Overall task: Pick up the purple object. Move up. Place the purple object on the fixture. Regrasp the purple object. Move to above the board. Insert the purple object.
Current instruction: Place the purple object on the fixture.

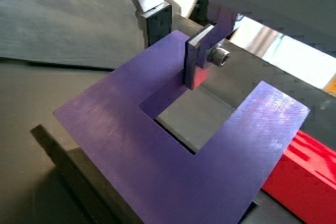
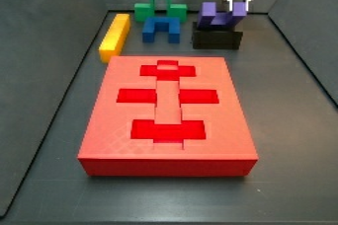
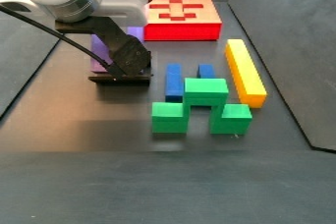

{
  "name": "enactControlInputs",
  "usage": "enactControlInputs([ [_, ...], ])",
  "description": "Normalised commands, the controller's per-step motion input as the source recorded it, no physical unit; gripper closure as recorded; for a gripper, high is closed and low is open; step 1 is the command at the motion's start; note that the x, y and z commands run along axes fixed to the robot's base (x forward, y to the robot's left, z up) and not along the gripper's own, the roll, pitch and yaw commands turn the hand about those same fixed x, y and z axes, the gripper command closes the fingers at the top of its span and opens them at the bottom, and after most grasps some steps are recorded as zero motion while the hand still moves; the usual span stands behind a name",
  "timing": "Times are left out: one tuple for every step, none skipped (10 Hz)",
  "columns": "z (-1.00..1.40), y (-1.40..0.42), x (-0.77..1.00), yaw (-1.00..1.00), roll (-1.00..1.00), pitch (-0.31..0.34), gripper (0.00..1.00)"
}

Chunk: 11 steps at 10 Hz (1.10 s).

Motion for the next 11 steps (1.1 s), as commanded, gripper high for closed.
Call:
enactControlInputs([
  [-0.15,-0.13,0.11,0.14,0.02,0.014,1.00],
  [-0.10,-0.19,0.00,0.00,0.01,0.000,1.00],
  [-0.08,-0.19,-0.05,0.00,0.01,0.000,1.00],
  [-0.08,-0.09,-0.15,-0.04,0.08,0.000,1.00],
  [-0.08,0.02,-0.09,-0.13,0.20,0.000,1.00],
  [-0.04,0.13,0.00,-0.27,0.23,0.143,1.00],
  [0.00,0.19,0.00,-0.31,0.22,0.229,1.00],
  [0.00,0.09,0.00,-0.20,0.12,0.166,1.00],
  [-0.04,0.00,-0.02,-0.07,0.05,0.000,1.00],
  [-0.13,-0.01,-0.04,-0.06,0.00,0.000,1.00],
  [-0.05,-0.02,-0.01,0.00,-0.12,-0.083,1.00],
])
